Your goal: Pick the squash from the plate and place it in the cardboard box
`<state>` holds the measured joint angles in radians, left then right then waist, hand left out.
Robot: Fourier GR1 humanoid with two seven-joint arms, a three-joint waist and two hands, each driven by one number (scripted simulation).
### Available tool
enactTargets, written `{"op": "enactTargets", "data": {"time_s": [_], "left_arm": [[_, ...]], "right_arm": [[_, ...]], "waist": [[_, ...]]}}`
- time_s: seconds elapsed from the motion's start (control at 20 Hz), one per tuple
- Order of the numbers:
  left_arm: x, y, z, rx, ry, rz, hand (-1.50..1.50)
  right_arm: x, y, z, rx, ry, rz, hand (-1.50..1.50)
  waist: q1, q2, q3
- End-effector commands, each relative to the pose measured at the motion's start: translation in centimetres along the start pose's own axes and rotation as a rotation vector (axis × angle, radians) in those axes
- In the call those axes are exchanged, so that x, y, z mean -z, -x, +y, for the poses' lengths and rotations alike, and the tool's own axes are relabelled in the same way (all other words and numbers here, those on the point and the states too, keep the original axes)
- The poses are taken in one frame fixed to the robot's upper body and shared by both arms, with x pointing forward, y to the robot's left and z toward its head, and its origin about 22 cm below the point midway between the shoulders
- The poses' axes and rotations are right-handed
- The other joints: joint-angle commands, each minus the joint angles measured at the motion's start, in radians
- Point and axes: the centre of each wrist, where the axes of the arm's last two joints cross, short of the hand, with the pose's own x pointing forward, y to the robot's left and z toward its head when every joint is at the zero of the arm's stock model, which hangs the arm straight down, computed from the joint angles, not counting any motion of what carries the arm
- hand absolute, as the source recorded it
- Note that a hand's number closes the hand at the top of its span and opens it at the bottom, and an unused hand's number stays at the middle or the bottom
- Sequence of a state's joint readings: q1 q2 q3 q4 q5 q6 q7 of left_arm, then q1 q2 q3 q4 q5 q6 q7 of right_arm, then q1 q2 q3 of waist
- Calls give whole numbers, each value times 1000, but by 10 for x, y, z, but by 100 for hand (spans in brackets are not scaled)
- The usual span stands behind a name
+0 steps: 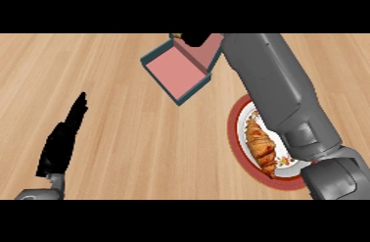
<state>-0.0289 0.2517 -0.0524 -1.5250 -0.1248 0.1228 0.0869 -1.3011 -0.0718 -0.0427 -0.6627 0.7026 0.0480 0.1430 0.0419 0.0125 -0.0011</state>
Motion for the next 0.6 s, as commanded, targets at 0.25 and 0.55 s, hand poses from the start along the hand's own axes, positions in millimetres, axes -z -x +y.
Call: {"op": "enactTargets", "data": {"time_s": [0.25,0.55], "left_arm": [[13,-9,-5,-1,6,-25,0],[18,-16,-12,3,28,-36,0]], "right_arm": [[10,10,53,-50,-59,107,150],[11,13,60,20,-63,178,-150]], "waist": [[25,15,0],[44,22,0]]}}
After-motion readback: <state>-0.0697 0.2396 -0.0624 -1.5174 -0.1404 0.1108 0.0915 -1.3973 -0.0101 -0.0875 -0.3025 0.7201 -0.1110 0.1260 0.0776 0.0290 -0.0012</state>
